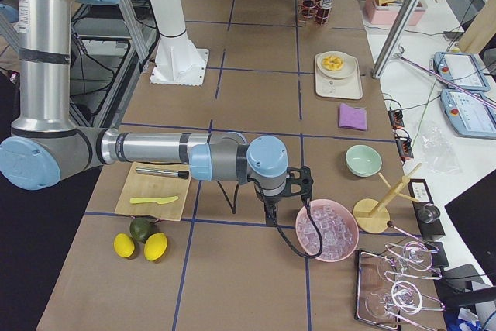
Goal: Place tea on tray
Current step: 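Move the left gripper down onto a tea bottle in the copper rack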
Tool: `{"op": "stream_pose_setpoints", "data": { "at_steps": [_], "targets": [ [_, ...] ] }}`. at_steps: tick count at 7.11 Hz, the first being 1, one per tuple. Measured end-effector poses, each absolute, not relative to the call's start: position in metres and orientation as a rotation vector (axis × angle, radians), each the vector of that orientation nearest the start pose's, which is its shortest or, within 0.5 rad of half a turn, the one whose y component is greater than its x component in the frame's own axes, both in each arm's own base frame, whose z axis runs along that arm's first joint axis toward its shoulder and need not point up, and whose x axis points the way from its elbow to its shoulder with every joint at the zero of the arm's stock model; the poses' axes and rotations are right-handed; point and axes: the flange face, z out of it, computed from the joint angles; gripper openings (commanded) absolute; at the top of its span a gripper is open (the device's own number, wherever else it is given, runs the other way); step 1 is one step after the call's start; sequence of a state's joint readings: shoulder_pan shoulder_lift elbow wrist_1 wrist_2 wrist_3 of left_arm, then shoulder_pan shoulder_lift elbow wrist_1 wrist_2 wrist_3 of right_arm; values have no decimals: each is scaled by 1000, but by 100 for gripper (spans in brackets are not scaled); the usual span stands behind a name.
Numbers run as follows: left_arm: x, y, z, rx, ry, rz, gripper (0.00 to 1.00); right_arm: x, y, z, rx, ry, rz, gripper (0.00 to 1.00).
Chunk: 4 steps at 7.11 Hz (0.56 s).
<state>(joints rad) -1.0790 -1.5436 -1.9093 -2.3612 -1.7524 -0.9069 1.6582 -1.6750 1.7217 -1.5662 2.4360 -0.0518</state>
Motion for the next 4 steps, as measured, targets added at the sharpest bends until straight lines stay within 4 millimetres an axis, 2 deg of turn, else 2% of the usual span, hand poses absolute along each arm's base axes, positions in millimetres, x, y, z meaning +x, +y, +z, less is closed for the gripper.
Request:
{"op": "stream_pose_setpoints", "data": {
  "at_steps": [2, 4],
  "targets": [
    [167, -487, 428, 798, 756, -283, 100, 97, -444, 627, 107, -860, 13, 100],
    [183, -493, 444, 809, 708, -287, 100, 97, -444, 627, 106, -860, 13, 100]
  ]
}}
